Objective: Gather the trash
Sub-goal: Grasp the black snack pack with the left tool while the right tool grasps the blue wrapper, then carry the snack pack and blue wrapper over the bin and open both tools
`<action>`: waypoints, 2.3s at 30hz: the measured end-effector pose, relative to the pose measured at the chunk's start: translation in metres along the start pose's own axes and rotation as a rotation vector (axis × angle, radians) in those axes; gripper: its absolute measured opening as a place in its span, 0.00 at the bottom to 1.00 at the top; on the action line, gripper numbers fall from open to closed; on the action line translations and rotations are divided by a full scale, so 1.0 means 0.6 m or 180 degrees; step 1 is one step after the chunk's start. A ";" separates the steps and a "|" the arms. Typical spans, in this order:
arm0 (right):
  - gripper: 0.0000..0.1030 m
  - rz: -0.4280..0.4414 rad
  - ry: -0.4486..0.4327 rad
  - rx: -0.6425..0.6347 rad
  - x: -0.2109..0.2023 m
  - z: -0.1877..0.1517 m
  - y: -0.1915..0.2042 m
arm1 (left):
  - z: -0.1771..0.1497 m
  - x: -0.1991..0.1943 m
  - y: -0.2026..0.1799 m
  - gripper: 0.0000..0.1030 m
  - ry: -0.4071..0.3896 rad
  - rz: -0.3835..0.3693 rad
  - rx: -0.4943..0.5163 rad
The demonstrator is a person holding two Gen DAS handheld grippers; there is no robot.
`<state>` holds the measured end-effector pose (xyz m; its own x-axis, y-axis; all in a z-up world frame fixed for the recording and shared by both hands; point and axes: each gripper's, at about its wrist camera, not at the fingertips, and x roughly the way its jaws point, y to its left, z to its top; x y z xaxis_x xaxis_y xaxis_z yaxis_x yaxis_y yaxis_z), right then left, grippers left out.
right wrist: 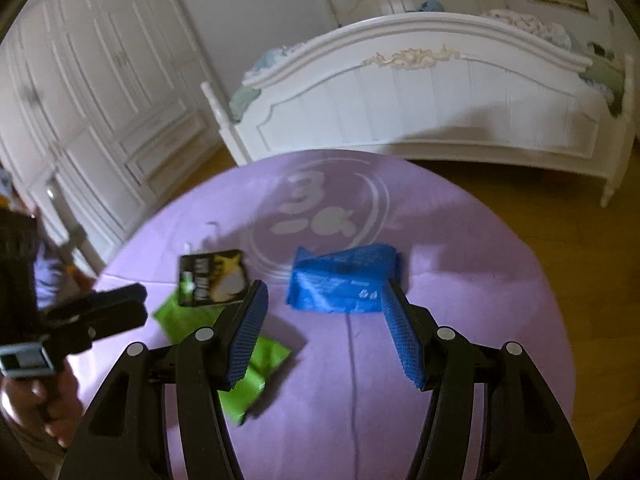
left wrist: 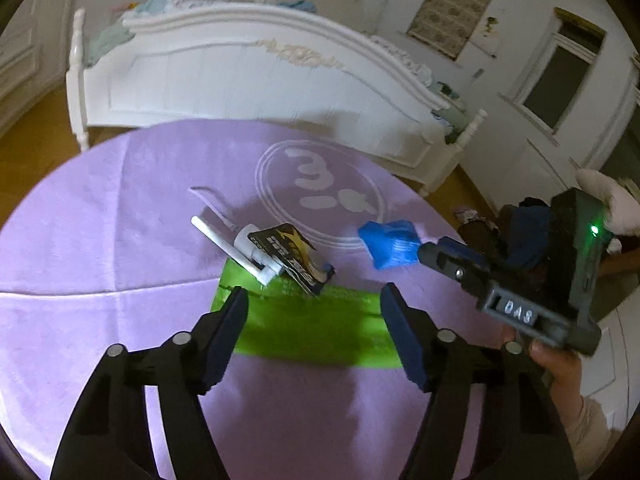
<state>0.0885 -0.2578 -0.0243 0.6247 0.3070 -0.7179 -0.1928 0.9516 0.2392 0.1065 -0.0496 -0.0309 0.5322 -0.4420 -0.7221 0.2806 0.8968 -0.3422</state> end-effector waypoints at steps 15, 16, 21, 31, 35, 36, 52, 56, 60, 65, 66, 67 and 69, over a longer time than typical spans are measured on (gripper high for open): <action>0.56 -0.0288 0.0166 -0.0294 0.068 0.015 0.030 | 0.029 0.066 -0.011 0.12 0.0120 0.0370 0.0173; 0.55 -0.0281 0.0157 -0.0282 0.067 0.015 0.029 | 0.030 0.067 -0.014 0.12 0.0096 0.0384 0.0180; 0.44 -0.0150 0.0048 -0.0133 0.050 0.015 0.019 | 0.028 0.054 -0.028 0.07 -0.0055 0.0362 0.0272; 0.39 0.0301 -0.0186 0.0282 -0.022 -0.013 0.002 | 0.010 -0.001 -0.043 0.01 -0.0252 0.0294 0.0279; 0.39 0.0361 -0.0196 0.0390 -0.041 -0.025 -0.004 | 0.001 -0.023 -0.037 0.01 -0.0308 0.0276 0.0246; 0.39 0.0374 -0.0197 0.0413 -0.045 -0.028 -0.004 | -0.001 -0.025 -0.035 0.01 -0.0294 0.0268 0.0231; 0.39 0.0556 -0.0104 0.0627 -0.037 -0.043 -0.027 | 0.060 0.072 -0.069 0.93 -0.0070 0.0761 0.0883; 0.39 0.0584 -0.0042 0.0703 -0.030 -0.044 -0.035 | 0.067 0.123 -0.082 0.91 0.0177 0.0967 0.1231; 0.39 0.0580 -0.0021 0.0655 -0.029 -0.047 -0.029 | 0.069 0.159 -0.075 0.61 0.0411 0.0952 0.1300; 0.39 0.0619 -0.0021 0.0676 -0.030 -0.048 -0.032 | 0.067 0.154 -0.081 0.24 0.0314 0.0897 0.1333; 0.39 0.0624 -0.0021 0.0674 -0.030 -0.046 -0.033 | 0.066 0.151 -0.084 0.17 0.0303 0.0873 0.1332; 0.39 0.0628 -0.0025 0.0677 -0.030 -0.046 -0.033 | 0.066 0.149 -0.085 0.10 0.0295 0.0816 0.1298; 0.39 0.0634 -0.0034 0.0680 -0.029 -0.046 -0.034 | 0.064 0.140 -0.087 0.06 0.0240 0.0752 0.1267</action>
<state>0.0606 -0.2823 -0.0345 0.5986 0.4864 -0.6365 -0.1495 0.8484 0.5078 0.1673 -0.1343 -0.0507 0.5629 -0.2106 -0.7992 0.4512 0.8885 0.0837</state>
